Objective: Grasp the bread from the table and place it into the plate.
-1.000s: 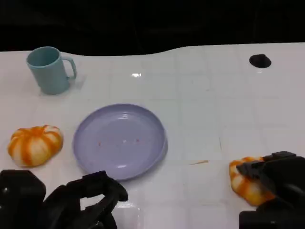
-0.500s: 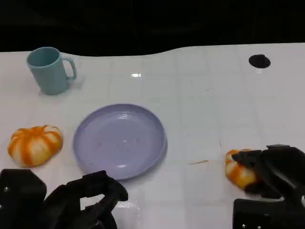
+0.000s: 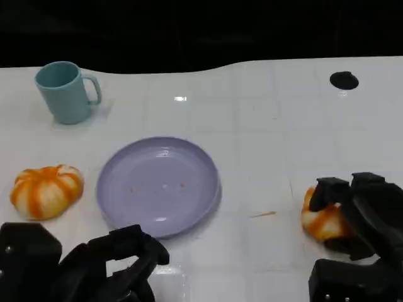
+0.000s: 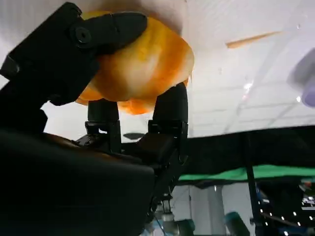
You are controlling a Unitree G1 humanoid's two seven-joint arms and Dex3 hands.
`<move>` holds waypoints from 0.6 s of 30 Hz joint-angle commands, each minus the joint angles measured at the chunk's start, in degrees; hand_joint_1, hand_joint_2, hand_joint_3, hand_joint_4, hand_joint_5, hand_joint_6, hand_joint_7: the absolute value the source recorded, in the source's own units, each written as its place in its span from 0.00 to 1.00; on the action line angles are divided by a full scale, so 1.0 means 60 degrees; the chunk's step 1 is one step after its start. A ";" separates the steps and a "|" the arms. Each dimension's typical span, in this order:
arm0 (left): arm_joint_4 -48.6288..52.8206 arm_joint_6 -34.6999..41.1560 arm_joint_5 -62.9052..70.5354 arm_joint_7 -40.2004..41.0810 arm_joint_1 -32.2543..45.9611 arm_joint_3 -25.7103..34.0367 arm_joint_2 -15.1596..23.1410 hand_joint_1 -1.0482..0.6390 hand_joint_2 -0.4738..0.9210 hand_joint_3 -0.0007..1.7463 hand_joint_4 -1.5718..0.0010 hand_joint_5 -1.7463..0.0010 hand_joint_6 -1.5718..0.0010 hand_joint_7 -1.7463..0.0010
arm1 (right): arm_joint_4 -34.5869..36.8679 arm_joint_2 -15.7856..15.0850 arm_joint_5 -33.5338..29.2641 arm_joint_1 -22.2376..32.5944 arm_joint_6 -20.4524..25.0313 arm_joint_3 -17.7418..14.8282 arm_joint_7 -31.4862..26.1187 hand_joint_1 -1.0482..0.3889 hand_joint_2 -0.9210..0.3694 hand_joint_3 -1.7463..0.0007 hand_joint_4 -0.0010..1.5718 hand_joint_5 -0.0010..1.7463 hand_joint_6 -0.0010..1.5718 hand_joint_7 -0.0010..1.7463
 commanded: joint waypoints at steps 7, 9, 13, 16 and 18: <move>-0.0087 0.0080 0.0002 0.0152 -0.0030 0.0028 -0.0013 0.38 1.00 0.30 0.56 0.00 0.59 0.20 | -0.0256 0.0304 0.0542 -0.0535 -0.0686 -0.0030 -0.0697 0.66 0.46 0.28 0.61 1.00 0.49 0.96; -0.0071 0.0091 0.0001 0.0155 -0.0049 0.0027 -0.0009 0.39 1.00 0.29 0.56 0.00 0.59 0.20 | -0.0363 0.0450 0.0623 -0.0638 -0.0792 -0.0018 -0.0665 0.65 0.48 0.27 0.62 1.00 0.49 0.98; -0.0017 0.0030 0.0024 0.0098 -0.0065 0.0003 -0.0006 0.38 1.00 0.29 0.56 0.00 0.59 0.21 | -0.0536 0.0834 0.1048 -0.0870 -0.0990 0.0039 -0.0313 0.66 0.52 0.24 0.62 1.00 0.49 0.97; -0.0025 -0.0029 0.0058 0.0076 -0.0054 -0.0027 0.0010 0.39 1.00 0.30 0.56 0.00 0.59 0.21 | -0.0517 0.1169 0.1365 -0.1065 -0.1118 0.0106 -0.0107 0.68 0.53 0.22 0.63 1.00 0.49 0.99; -0.0043 -0.0026 0.0020 0.0067 -0.0030 -0.0027 -0.0010 0.39 1.00 0.30 0.56 0.00 0.59 0.21 | -0.0483 0.1393 0.1383 -0.1216 -0.0968 0.0194 0.0075 0.68 0.53 0.21 0.63 1.00 0.48 1.00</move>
